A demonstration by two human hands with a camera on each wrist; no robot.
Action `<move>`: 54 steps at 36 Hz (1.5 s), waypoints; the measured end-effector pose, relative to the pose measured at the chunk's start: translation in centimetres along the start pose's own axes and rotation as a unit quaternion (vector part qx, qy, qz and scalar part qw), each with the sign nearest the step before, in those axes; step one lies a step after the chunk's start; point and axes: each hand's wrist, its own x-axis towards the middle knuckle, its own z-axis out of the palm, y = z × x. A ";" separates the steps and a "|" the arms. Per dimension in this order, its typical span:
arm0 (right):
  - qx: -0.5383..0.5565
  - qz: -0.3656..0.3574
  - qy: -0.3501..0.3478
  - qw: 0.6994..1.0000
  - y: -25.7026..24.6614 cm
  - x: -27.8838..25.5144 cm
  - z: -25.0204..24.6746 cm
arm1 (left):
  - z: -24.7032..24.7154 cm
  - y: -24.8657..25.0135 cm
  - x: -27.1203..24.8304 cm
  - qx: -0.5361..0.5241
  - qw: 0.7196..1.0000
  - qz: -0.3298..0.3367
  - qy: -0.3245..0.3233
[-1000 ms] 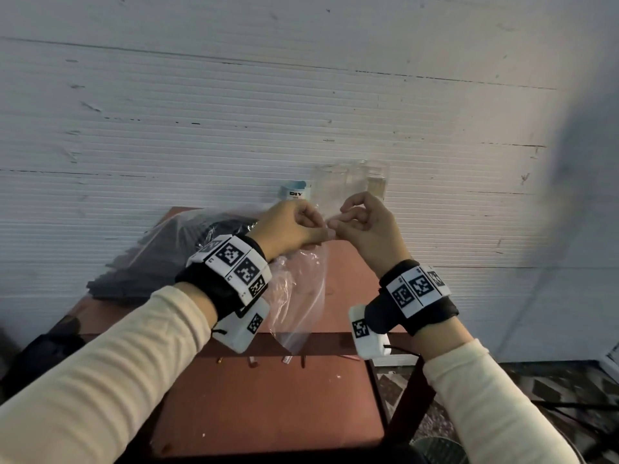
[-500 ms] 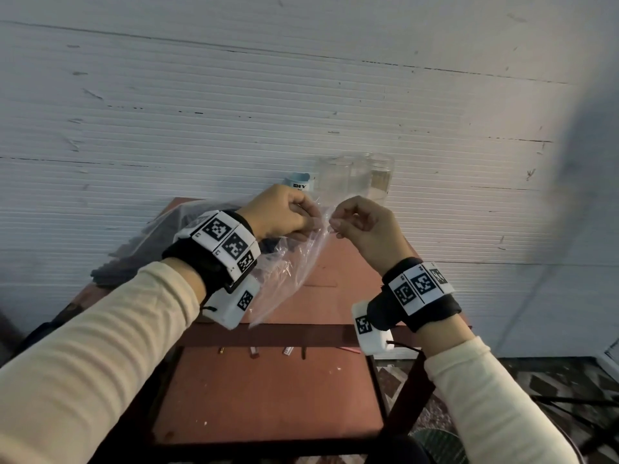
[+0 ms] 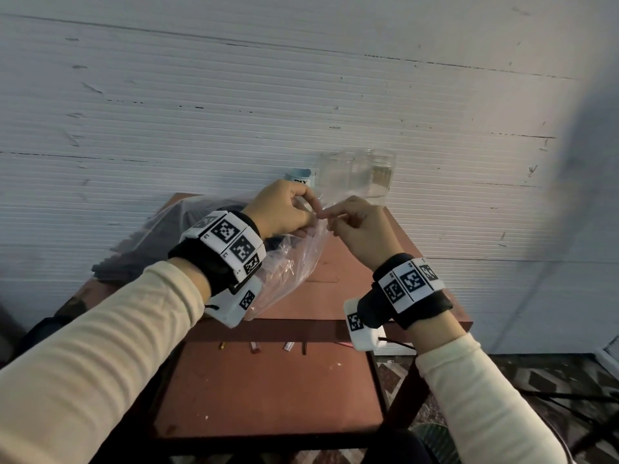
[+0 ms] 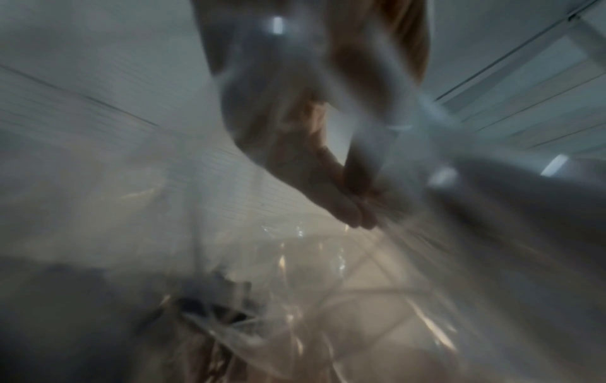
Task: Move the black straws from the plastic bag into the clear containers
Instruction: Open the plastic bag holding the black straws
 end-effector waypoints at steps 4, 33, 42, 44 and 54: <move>-0.006 0.000 0.007 1.000 0.0 0.1 0.4 | 0.1 0.0 -0.1 0.008 1.000 0.001 0.007; 0.026 0.027 -0.008 0.999 -0.3 0.2 -0.1 | -0.1 -0.5 -0.4 -0.097 0.993 -0.055 -0.031; -0.008 0.022 0.030 0.999 -0.2 -0.1 0.3 | 0.1 0.0 -0.3 -0.088 0.995 -0.037 -0.008; -0.008 0.033 0.021 0.999 -0.3 -0.1 0.4 | 0.2 0.0 -0.3 -0.098 0.994 -0.040 -0.005; -0.001 0.011 0.004 1.000 -0.5 0.0 1.1 | 0.4 -0.5 -0.9 -0.068 0.997 -0.026 0.009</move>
